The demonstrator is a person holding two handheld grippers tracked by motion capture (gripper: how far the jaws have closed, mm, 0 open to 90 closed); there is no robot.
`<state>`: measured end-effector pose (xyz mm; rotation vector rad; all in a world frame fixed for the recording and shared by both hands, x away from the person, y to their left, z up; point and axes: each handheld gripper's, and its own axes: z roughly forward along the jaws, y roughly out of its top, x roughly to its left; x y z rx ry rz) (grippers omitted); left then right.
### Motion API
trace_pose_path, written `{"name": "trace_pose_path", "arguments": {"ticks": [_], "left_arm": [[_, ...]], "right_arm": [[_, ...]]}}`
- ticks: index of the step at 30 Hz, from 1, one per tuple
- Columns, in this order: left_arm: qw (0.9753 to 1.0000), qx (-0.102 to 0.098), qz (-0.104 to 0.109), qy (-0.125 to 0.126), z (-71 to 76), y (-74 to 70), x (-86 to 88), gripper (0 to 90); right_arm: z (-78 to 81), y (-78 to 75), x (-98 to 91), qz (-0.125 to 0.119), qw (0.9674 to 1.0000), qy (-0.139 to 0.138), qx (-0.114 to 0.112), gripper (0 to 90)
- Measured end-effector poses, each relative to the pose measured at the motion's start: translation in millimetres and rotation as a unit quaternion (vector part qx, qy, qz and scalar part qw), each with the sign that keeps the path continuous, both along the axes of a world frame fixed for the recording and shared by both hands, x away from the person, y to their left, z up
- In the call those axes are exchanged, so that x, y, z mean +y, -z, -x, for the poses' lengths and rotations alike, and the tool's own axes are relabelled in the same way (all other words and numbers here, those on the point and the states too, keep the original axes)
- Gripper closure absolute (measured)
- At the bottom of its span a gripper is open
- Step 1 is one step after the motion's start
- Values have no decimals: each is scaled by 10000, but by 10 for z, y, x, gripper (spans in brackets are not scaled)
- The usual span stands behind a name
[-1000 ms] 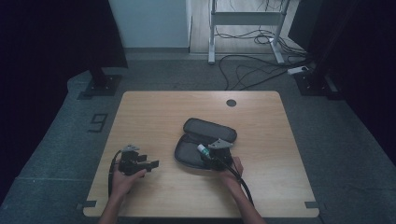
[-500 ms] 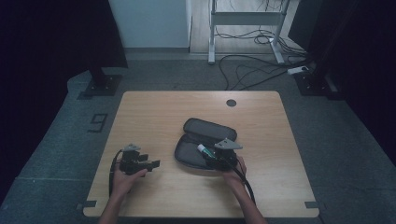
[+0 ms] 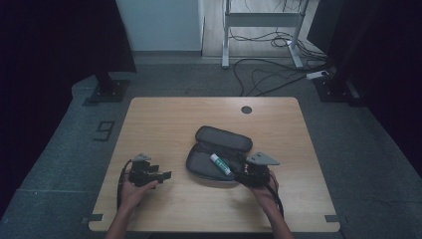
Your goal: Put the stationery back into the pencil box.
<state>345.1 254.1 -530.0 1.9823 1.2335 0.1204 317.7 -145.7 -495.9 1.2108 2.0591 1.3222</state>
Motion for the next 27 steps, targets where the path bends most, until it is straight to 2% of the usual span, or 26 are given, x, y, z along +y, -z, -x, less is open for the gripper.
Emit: {"name": "trace_pose_path", "arguments": {"ticks": [6, 14, 20, 27], "left_arm": [[10000, 20, 21, 12, -8, 2, -2, 261], [10000, 21, 7, 39, -11, 8, -18, 261], [10000, 27, 11, 36, -15, 12, -17, 261], [10000, 26, 8, 39, -13, 10, -17, 261]], "right_arm": [[75, 56, -269, -5, 9997, 224, 52, 372], [155, 243, -586, 75, 9983, 513, 266, 373], [137, 348, -659, 103, 9971, 628, 422, 373], [123, 379, -635, 219, 9969, 560, 507, 352]]}}
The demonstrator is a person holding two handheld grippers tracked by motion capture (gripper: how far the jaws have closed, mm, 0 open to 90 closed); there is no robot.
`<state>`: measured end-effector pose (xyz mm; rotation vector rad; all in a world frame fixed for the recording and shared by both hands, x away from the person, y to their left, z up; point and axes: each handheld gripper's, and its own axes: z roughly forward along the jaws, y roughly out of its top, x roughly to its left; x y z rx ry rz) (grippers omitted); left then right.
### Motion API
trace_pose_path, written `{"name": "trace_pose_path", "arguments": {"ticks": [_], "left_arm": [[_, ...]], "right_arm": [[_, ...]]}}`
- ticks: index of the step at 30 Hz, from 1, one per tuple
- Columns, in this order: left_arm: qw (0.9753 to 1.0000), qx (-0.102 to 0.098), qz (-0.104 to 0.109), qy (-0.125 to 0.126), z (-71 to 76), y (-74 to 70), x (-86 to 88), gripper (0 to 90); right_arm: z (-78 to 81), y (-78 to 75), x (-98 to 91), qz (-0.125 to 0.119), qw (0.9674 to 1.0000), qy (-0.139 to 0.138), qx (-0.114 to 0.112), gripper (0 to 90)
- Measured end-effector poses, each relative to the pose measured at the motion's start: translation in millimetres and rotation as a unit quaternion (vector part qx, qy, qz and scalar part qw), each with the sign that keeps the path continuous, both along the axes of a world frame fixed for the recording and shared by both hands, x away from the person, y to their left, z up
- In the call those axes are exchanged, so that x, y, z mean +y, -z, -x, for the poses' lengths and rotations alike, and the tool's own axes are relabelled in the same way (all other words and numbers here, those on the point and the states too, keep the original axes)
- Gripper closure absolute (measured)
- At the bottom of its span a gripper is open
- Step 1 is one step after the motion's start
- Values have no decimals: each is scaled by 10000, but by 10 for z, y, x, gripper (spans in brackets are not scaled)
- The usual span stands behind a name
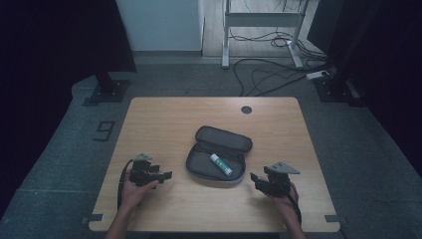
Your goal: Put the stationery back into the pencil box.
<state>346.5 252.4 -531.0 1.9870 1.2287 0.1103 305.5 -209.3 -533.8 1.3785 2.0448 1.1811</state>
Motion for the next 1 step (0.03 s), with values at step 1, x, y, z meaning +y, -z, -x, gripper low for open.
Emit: {"name": "trace_pose_path", "arguments": {"ticks": [1], "left_arm": [[10000, -2, 2, 3, 1, 0, -3, 261]], "right_arm": [[-8, 12, -4, 33, 10000, 19, 45, 348]]}}
